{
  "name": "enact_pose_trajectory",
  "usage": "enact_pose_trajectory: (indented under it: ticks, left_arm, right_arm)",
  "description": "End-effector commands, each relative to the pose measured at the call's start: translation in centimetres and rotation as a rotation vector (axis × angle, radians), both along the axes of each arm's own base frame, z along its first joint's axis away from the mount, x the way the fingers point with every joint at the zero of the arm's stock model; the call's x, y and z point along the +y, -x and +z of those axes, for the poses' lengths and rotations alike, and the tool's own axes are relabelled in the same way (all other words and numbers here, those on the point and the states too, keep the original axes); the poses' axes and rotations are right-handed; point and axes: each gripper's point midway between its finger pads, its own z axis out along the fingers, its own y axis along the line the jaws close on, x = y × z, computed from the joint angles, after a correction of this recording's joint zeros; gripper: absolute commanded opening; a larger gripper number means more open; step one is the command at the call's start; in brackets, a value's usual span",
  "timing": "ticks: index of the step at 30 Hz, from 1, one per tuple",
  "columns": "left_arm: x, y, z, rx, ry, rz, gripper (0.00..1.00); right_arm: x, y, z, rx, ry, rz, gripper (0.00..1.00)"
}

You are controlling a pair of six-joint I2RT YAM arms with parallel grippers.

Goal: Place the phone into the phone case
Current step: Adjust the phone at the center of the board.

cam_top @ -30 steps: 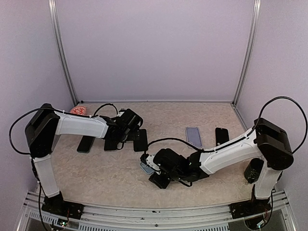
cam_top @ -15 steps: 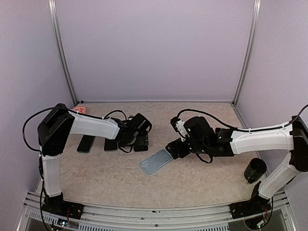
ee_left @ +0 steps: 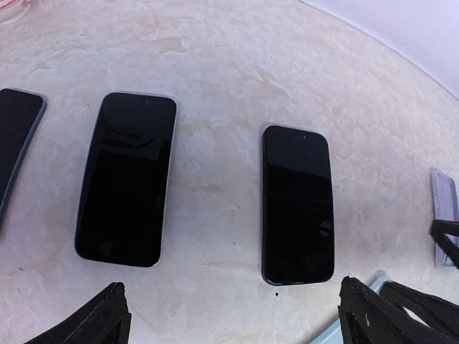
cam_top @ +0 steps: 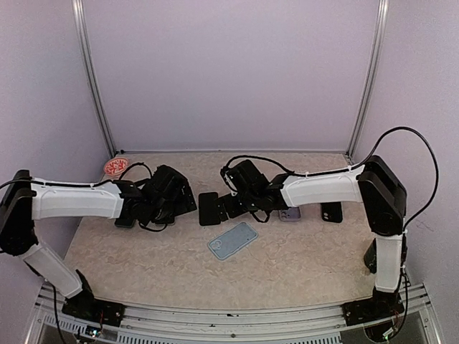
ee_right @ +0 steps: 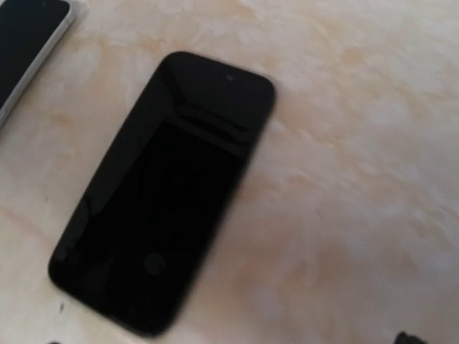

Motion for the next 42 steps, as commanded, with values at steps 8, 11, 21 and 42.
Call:
enact_pose_trajectory:
  ticks: [8, 11, 21, 42]
  left_arm:
    - [4.5, 3.9, 2.4, -0.049, 0.020, 0.083, 0.99]
    - [5.1, 4.4, 2.8, -0.064, 0.039, 0.091, 0.99]
    - [5.5, 5.0, 3.0, -0.074, 0.055, 0.094, 0.99]
    - [6.1, 5.4, 3.1, -0.090, 0.070, 0.103, 0.99]
  right_arm:
    - [5.9, -0.4, -3.2, 0.036, 0.034, -0.043, 0.99]
    - [6.8, -0.3, -3.8, 0.038, 0.025, -0.056, 0.99]
    - [7.0, -1.4, -6.3, -0.003, 0.060, -0.163, 1.00]
    - [7.0, -1.4, -10.8, 0.068, 0.084, -0.203, 0.89]
